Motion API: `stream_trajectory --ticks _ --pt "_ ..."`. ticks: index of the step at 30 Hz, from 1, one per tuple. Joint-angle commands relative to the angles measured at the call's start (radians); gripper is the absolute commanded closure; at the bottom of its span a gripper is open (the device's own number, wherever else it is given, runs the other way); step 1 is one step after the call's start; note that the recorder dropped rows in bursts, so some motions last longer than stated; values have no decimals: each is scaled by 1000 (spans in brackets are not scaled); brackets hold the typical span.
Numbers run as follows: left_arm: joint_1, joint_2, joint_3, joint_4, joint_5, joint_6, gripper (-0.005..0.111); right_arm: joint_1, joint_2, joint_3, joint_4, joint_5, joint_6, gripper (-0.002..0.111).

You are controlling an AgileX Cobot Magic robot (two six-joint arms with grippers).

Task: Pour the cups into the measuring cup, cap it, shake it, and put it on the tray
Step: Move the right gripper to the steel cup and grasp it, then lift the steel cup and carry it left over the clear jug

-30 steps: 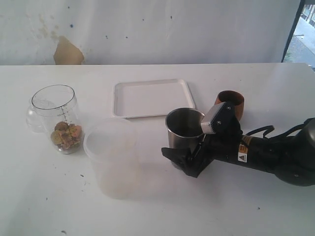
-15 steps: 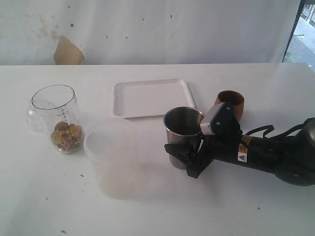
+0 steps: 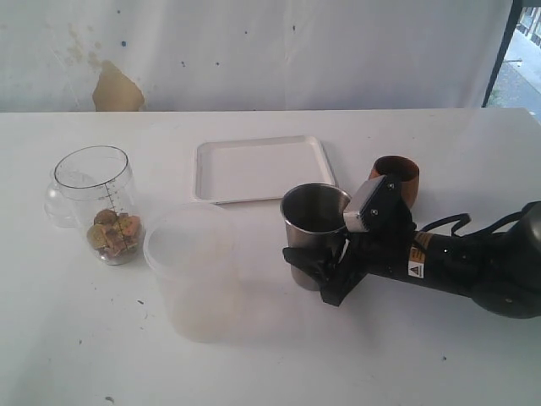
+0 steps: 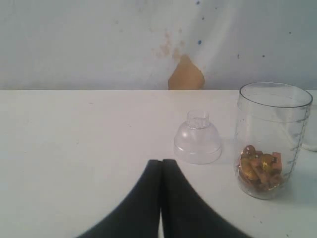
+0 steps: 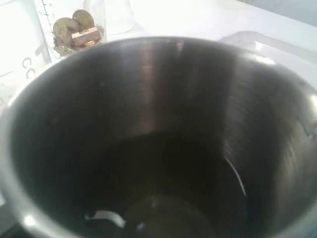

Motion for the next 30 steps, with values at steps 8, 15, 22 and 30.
stream_trajectory --ticks 8,15,22,30 --pt "0 -3 -3 -2 -8 -3 107 1 -84 1 0 -9 -2 108" --pt "0 -3 -3 -2 -8 -3 107 1 -146 -7 24 -9 44 108" --pt "0 -3 -3 -2 -8 -3 107 1 -185 -83 20 62 220 108" --pt "0 -3 -3 -2 -8 -3 107 68 -231 -220 -28 246 368 108"
